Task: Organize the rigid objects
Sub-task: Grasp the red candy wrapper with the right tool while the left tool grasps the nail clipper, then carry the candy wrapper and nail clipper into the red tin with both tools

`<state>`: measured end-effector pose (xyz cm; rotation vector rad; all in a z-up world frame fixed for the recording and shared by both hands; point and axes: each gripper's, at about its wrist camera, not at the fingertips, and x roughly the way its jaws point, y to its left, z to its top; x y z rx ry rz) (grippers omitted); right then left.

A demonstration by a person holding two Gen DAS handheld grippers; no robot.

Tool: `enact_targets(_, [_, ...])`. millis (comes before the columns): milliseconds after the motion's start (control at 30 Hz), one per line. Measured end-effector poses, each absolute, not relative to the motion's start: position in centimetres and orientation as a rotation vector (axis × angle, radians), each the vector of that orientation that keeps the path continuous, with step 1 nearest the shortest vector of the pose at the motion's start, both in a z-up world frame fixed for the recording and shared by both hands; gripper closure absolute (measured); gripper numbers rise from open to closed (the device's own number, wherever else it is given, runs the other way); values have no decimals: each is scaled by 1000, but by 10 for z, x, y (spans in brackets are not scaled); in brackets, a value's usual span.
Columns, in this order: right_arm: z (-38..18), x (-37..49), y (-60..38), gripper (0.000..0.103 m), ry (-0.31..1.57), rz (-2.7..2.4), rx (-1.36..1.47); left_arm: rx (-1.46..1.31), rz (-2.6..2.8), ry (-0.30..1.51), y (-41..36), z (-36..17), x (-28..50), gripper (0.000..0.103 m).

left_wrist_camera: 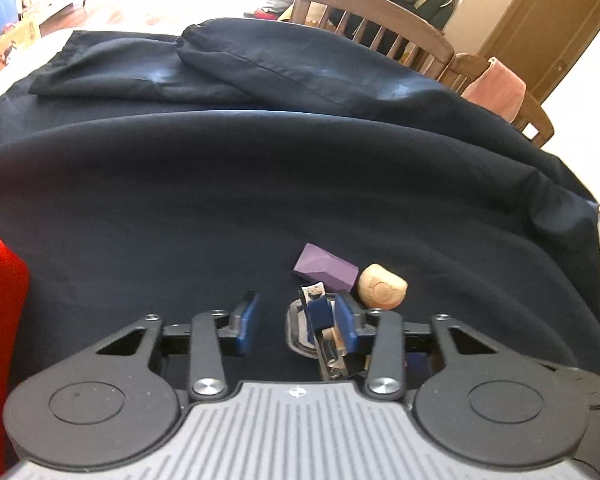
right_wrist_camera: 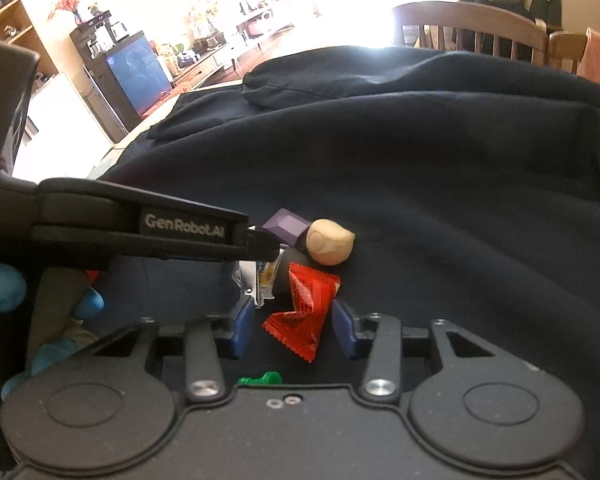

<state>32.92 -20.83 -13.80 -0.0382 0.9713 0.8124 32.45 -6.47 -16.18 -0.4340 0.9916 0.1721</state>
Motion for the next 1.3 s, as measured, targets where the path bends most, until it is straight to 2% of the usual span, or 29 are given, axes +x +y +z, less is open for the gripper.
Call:
enact_targets(100, [-141, 331, -213, 68, 988, 811, -10, -446, 158, 987, -64, -162, 324, 73])
enact_targets(200, [-142, 334, -218, 74, 1002, 803, 15, -455, 144, 978, -64, -161, 324, 84])
enact_targets(333, [-140, 332, -222, 80, 995, 778, 13, -451, 150, 971, -64, -159, 323, 91])
enact_targets(567, [-132, 322, -227, 84, 978, 744, 3, -437, 147, 972, -63, -155, 317, 92])
enact_targets(1300, [-74, 257, -229, 84, 924, 811, -35, -489, 82, 939, -41, -108, 233, 92])
